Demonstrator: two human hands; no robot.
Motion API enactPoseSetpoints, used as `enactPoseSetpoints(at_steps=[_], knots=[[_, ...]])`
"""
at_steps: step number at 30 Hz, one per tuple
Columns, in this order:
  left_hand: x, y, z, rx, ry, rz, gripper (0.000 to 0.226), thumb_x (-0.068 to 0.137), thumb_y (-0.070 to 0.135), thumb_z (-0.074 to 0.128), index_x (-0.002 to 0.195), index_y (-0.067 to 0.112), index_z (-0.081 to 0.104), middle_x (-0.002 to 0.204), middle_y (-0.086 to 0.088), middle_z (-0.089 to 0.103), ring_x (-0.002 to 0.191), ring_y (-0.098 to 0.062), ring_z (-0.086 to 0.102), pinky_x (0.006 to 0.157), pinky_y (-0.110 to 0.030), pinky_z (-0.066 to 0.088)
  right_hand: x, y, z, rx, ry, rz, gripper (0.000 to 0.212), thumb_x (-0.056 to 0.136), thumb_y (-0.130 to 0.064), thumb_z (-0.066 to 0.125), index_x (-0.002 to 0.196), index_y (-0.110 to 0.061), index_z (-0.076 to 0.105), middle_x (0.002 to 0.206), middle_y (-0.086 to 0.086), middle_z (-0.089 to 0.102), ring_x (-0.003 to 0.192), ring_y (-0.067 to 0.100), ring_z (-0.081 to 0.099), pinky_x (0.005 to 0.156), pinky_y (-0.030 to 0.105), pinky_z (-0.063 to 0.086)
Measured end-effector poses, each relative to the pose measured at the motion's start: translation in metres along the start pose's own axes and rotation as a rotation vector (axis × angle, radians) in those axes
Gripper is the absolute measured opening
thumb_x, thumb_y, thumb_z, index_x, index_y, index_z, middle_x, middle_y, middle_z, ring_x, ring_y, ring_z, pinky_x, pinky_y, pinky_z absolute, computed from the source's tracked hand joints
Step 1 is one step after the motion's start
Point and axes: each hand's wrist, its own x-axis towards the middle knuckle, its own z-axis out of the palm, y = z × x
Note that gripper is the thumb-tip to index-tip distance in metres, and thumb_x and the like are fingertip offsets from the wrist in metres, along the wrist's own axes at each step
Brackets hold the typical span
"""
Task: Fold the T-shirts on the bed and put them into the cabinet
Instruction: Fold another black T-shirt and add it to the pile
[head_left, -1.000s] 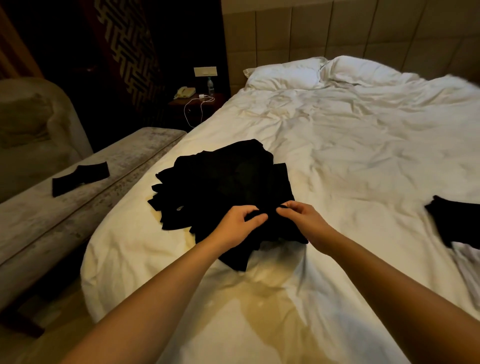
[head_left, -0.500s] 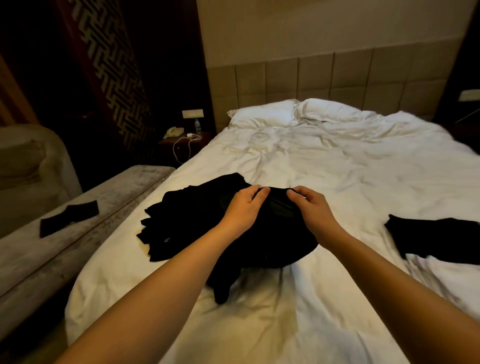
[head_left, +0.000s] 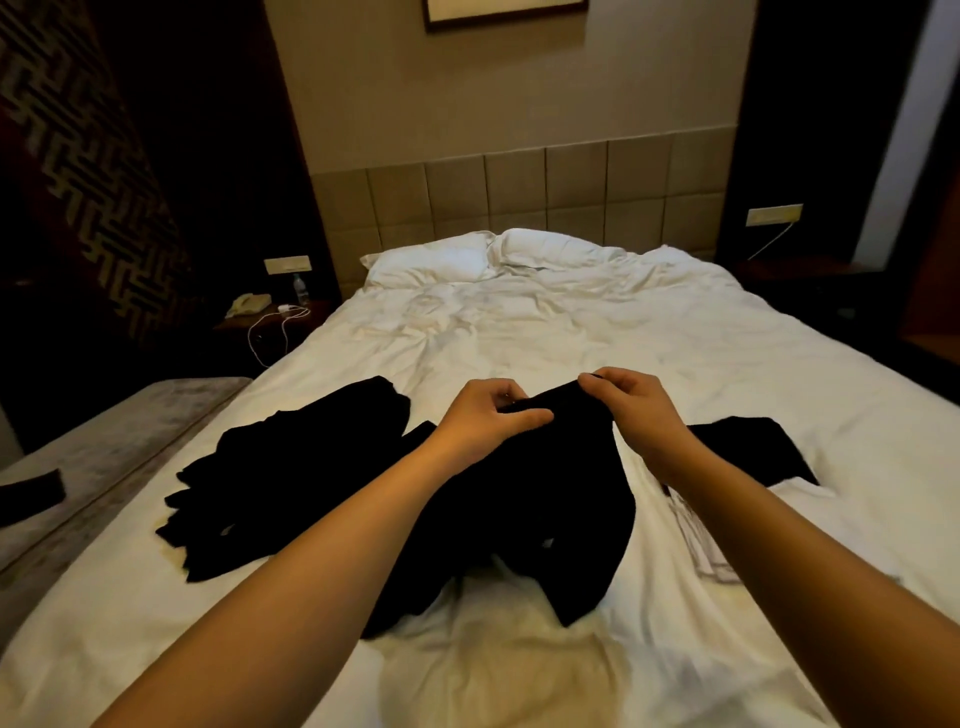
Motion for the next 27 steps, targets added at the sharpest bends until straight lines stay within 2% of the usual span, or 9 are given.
enactPoseSetpoints(at_steps=[3,5,9,14,18,21,23,25,27], knots=[[0.0,-0.002,-0.006,0.021,-0.011,-0.015,0.015,0.085,0.022,0.08,0.084,0.01,0.072,0.087,-0.016,0.072,0.081,-0.027,0.07,0.077,-0.034,0.051,0.002,-0.001,-0.003,-0.039,-0.028,-0.024,0.021,0.097,-0.023,0.062,0.086,-0.01,0.074,0.074,-0.001,0.07,0.069,0.007,0.066,0.065,0.021,0.05],[-0.002,-0.004,-0.009,0.034,0.017,-0.036,0.011,0.089,0.02,0.076,0.087,0.01,0.073,0.087,-0.014,0.072,0.078,-0.024,0.069,0.076,-0.034,0.05,0.003,-0.001,0.0,-0.089,-0.05,-0.036,0.02,0.097,-0.024,0.062,0.085,-0.013,0.074,0.073,-0.002,0.07,0.068,0.006,0.066,0.061,0.017,0.049],[-0.009,-0.011,-0.024,0.333,0.122,0.014,0.003,0.086,0.022,0.071,0.086,0.021,0.074,0.08,0.006,0.072,0.078,-0.008,0.068,0.077,-0.03,0.054,0.007,0.003,0.012,-0.156,-0.096,-0.057,0.024,0.097,-0.028,0.061,0.089,-0.01,0.073,0.084,0.017,0.069,0.072,0.018,0.065,0.069,0.032,0.049],[-0.018,-0.019,-0.048,0.681,0.218,0.041,0.014,0.086,0.028,0.07,0.088,0.015,0.072,0.086,0.003,0.066,0.082,-0.016,0.061,0.074,-0.037,0.052,0.019,0.009,0.011,-0.206,0.045,-0.13,0.022,0.097,-0.025,0.061,0.081,-0.014,0.072,0.07,-0.001,0.065,0.066,0.015,0.061,0.065,0.03,0.046],[-0.016,-0.028,-0.053,0.684,0.24,-0.072,0.007,0.083,0.023,0.07,0.085,0.016,0.069,0.082,0.003,0.065,0.079,-0.018,0.062,0.069,-0.034,0.053,0.028,0.018,0.006,-0.209,0.106,-0.109,0.023,0.097,-0.025,0.06,0.085,-0.009,0.072,0.076,0.005,0.068,0.072,0.021,0.063,0.068,0.032,0.047],[-0.01,-0.037,-0.058,0.519,0.291,-0.162,0.006,0.079,0.018,0.071,0.085,0.018,0.07,0.084,0.002,0.067,0.079,-0.015,0.064,0.063,-0.025,0.047,0.034,0.022,-0.002,-0.152,0.179,-0.064,0.028,0.098,-0.025,0.058,0.089,-0.001,0.07,0.076,0.014,0.062,0.068,0.025,0.057,0.063,0.035,0.043],[-0.007,-0.041,-0.065,0.403,0.341,-0.192,0.003,0.079,0.015,0.072,0.081,0.017,0.072,0.083,0.001,0.071,0.079,-0.015,0.067,0.065,-0.024,0.049,0.038,0.025,-0.011,-0.104,0.209,-0.001,0.032,0.099,-0.023,0.057,0.094,0.007,0.065,0.077,0.017,0.054,0.063,0.026,0.05,0.056,0.033,0.041],[-0.004,-0.045,-0.073,0.389,0.386,-0.205,0.003,0.08,0.014,0.072,0.081,0.015,0.074,0.084,0.0,0.072,0.079,-0.015,0.068,0.069,-0.026,0.052,0.039,0.029,-0.018,-0.064,0.206,0.056,0.031,0.101,-0.02,0.055,0.096,0.01,0.064,0.079,0.016,0.054,0.062,0.026,0.052,0.051,0.032,0.045],[-0.002,-0.047,-0.075,0.457,0.441,-0.203,0.006,0.082,0.016,0.07,0.085,0.014,0.074,0.083,0.0,0.071,0.076,-0.015,0.067,0.07,-0.029,0.055,0.038,0.032,-0.02,-0.023,0.157,0.101,0.029,0.101,-0.019,0.055,0.096,0.008,0.064,0.082,0.015,0.056,0.069,0.026,0.057,0.053,0.029,0.052]])
